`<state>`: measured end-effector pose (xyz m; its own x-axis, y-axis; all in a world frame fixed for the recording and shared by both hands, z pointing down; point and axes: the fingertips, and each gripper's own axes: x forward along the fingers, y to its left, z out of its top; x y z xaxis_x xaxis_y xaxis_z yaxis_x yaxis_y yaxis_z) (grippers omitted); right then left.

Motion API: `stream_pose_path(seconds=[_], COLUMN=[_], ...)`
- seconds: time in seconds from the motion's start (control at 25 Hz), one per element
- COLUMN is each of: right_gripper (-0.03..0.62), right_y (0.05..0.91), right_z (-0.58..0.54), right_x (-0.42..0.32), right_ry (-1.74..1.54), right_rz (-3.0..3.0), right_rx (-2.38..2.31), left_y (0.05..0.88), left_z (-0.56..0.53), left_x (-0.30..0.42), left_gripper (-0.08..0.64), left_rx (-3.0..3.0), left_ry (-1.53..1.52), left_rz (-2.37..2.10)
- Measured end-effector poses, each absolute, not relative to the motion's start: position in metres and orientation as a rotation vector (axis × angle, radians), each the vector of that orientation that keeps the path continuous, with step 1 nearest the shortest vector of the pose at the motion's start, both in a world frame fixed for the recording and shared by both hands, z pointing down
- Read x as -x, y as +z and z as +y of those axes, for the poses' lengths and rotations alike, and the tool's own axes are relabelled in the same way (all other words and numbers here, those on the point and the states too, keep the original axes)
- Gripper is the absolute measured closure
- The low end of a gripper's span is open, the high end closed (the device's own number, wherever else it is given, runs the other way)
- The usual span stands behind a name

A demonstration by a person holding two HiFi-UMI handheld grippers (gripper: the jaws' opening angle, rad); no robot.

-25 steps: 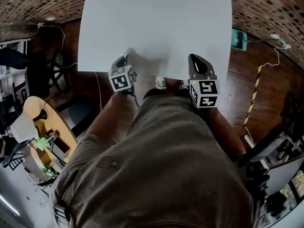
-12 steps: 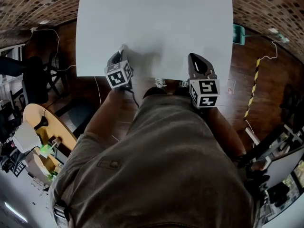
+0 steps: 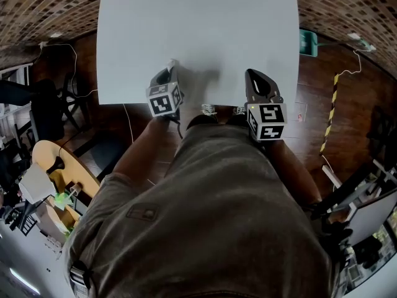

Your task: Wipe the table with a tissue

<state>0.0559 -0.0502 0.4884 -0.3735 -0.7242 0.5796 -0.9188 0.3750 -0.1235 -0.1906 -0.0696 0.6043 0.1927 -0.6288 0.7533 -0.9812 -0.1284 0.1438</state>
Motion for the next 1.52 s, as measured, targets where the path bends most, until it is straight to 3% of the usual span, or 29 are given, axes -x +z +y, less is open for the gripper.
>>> stream_pose_path(seconds=[0.56,1.2,1.52], right_gripper=[0.578,0.578,0.578], right_y=[0.486,0.483,0.492], right_z=[-0.042,-0.04,-0.009], right_x=[-0.096,-0.052,-0.031], right_ry=[0.616,0.573,0.594], right_rz=[-2.188,-2.24,-2.191], right_rx=[-1.474,-1.397,-1.388], left_y=[0.605,0.603,0.578], left_z=[-0.056,-0.042,-0.022], left_x=[0.093,0.183,0.18], left_gripper=[0.537,0.537,0.537], left_rx=[-1.976,-1.838,-1.935], left_ry=[0.76,0.714,0.577], left_rz=[-1.314,-1.492,-1.454])
